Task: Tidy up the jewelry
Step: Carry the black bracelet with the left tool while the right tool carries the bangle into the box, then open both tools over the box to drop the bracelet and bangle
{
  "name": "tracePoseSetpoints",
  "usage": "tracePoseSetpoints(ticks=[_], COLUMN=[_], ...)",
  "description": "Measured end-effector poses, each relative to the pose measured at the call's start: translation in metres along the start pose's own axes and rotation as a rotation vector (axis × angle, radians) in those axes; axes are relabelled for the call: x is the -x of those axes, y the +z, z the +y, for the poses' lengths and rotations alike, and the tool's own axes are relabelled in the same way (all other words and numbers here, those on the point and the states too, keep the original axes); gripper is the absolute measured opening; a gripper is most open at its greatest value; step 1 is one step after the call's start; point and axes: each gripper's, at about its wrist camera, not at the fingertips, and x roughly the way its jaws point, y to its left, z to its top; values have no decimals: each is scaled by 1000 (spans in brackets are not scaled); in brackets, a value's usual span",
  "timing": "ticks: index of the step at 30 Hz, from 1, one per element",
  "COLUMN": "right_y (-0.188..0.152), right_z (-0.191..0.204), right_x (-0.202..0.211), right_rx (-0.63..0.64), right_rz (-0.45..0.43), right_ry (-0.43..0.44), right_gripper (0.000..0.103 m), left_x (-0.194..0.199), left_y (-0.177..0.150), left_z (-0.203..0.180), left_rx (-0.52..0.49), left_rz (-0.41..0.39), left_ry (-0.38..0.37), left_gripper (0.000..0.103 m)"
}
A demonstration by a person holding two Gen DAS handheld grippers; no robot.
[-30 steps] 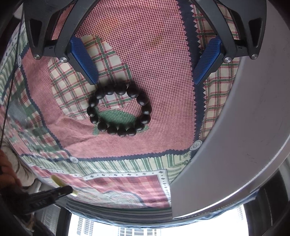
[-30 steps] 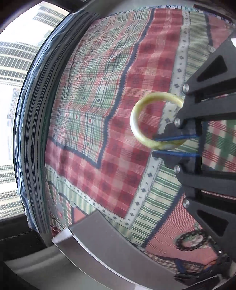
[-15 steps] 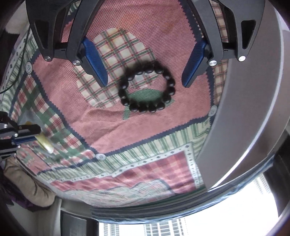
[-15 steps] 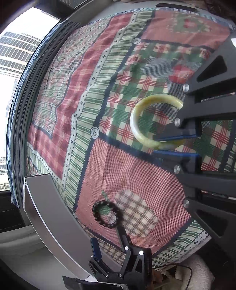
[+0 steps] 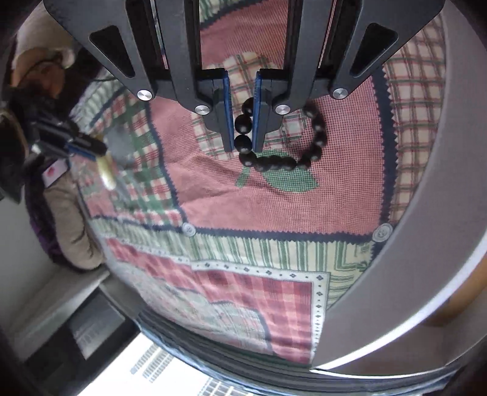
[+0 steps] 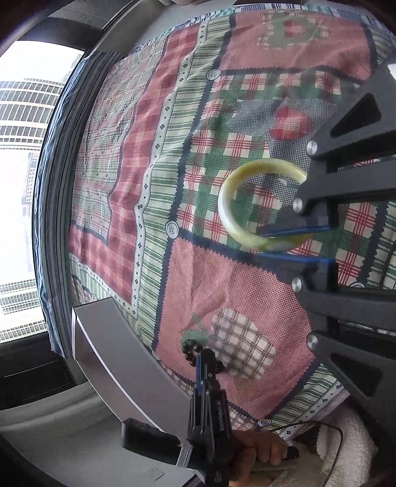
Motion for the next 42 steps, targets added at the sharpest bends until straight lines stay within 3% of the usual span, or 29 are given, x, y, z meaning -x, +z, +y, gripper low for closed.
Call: tracePoseSetpoints(ticks=[5, 8, 13, 17, 22, 25, 29, 34, 36, 37, 38, 39, 42], right_y=[7, 20, 61, 106, 160, 184, 197, 185, 177, 174, 172, 171, 175], right_z=[6, 19, 61, 113, 190, 234, 293, 356, 369, 373, 374, 373, 361], right_x=[12, 23, 40, 41, 22, 1, -38, -110, -136, -145, -147, -144, -127], right_rx=[-8, 18, 130, 243, 371, 442, 575, 732, 758, 762, 756, 745, 687], right_rz=[-31, -59, -126, -185, -223, -207, -134, 78, 176, 211, 215, 205, 160], right_ry=[31, 48, 74, 118, 198, 241, 274, 241, 227, 219, 233, 247, 252], right_gripper=[11, 11, 11, 11, 11, 11, 11, 11, 12, 15, 19, 28, 31], left_x=[63, 111, 193, 233, 232, 215, 187, 155, 156, 159, 164, 171, 193], left_y=[2, 2, 13, 24, 24, 16, 11, 14, 10, 8, 4, 0, -10], left_z=[13, 19, 44, 84, 147, 179, 204, 222, 226, 226, 225, 223, 210], left_rx=[128, 152, 154, 163, 196, 221, 237, 277, 293, 298, 303, 308, 302], left_rz=[-90, -161, -282, -344, -315, -251, -163, -69, -71, -86, -111, -142, -231], left_ry=[-129, -145, -46, 140, 367, 449, 501, 506, 516, 516, 516, 525, 572], left_gripper=[9, 9, 10, 10, 10, 10, 10, 11, 17, 33, 53, 60, 70])
